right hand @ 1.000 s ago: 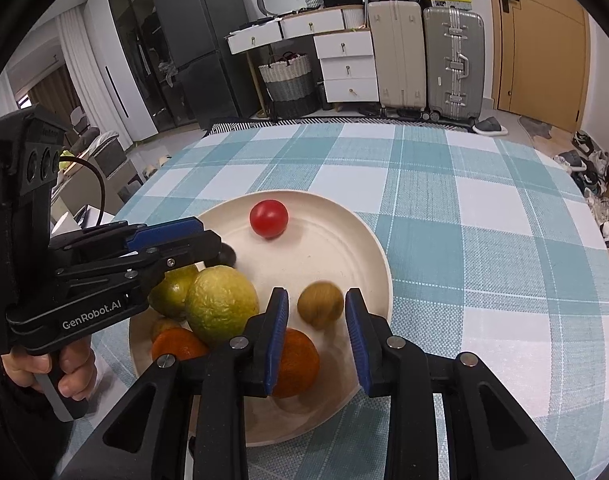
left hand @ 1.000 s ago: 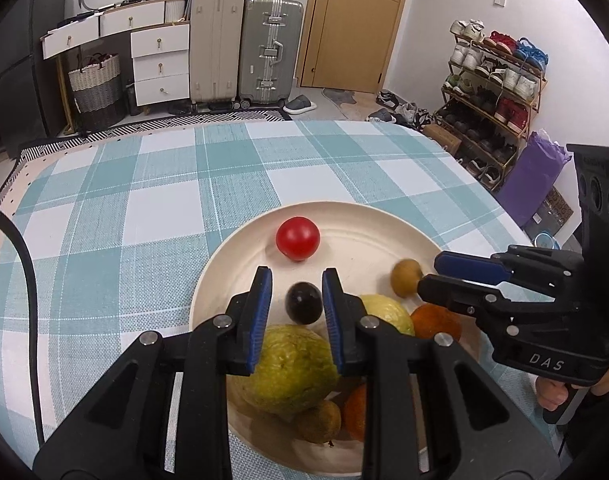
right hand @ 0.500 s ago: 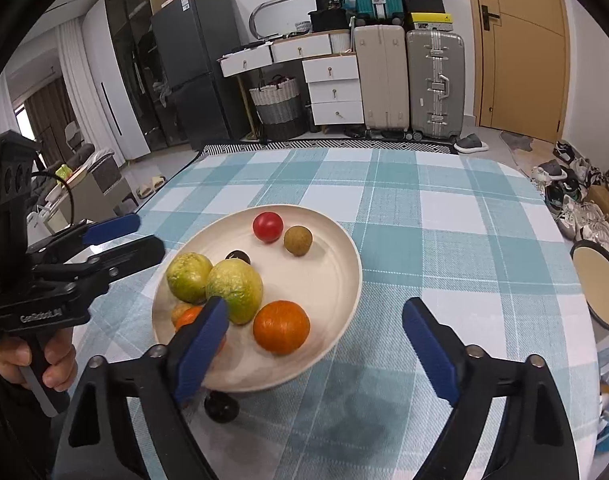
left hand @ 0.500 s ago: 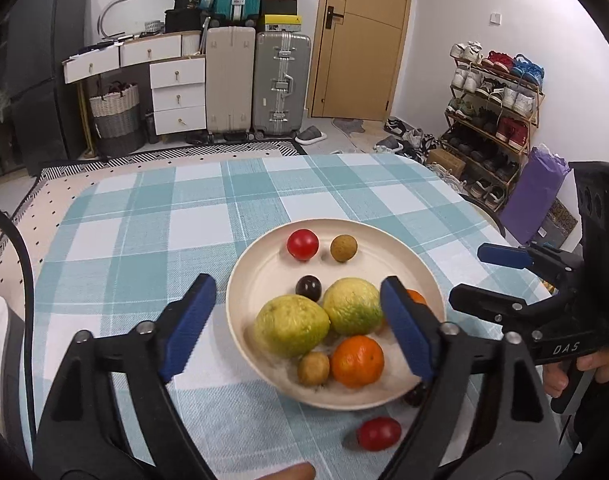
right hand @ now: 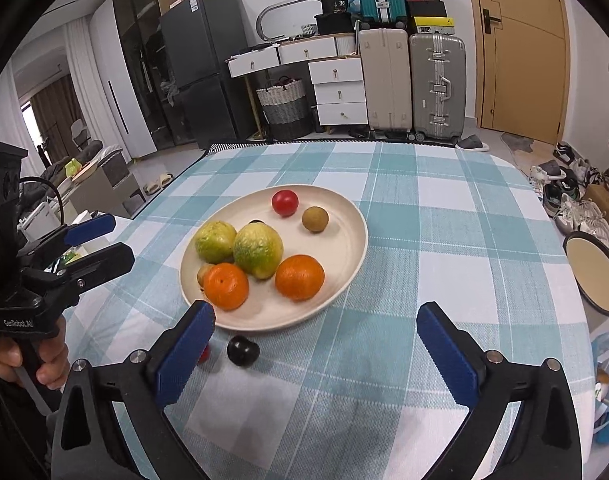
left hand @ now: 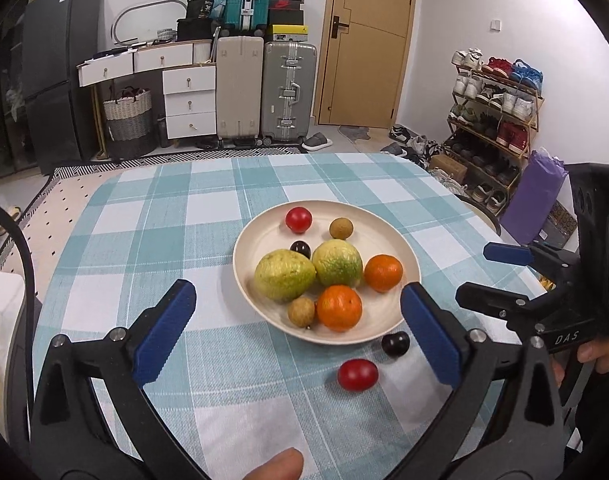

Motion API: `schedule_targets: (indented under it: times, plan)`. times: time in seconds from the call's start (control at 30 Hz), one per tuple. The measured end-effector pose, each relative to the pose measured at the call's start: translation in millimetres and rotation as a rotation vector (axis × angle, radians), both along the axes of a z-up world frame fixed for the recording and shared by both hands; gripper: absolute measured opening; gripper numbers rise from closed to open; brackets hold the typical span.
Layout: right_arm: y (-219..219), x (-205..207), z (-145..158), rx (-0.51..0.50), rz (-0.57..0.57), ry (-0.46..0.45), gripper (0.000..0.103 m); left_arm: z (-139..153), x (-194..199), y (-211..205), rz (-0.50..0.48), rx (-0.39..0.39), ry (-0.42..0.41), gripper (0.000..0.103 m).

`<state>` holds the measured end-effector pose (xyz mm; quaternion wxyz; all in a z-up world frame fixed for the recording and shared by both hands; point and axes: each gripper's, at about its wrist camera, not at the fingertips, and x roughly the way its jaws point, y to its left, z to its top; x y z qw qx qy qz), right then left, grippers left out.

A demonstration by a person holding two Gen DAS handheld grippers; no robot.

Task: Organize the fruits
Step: 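Withdraw both tools toward the last tomato and plum on the cloth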

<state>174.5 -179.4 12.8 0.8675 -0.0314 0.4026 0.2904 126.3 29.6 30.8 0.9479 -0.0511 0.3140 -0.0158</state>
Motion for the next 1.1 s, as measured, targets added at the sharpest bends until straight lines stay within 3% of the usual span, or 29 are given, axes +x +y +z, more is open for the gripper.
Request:
schedule_targets:
  times: [0.33, 0.77, 0.93, 1.1]
  plan:
    - [1, -16, -10, -0.018, 0.015, 0.012, 0.103, -19, -18, -5, 0.012, 0.002, 0.038, 0.102]
    - [21, -18, -38, -0.042, 0.063, 0.115, 0.102, -55, -14, -9, 0.019, -0.005, 0.116, 0.102]
    - [29, -19, -46, -0.069, 0.087, 0.121, 0.097, -63, -12, -9, 0.012, -0.002, 0.135, 0.102]
    - [35, -19, -51, -0.102, 0.103, 0.131, 0.086, -69, -10, -8, 0.011, -0.011, 0.15, 0.102]
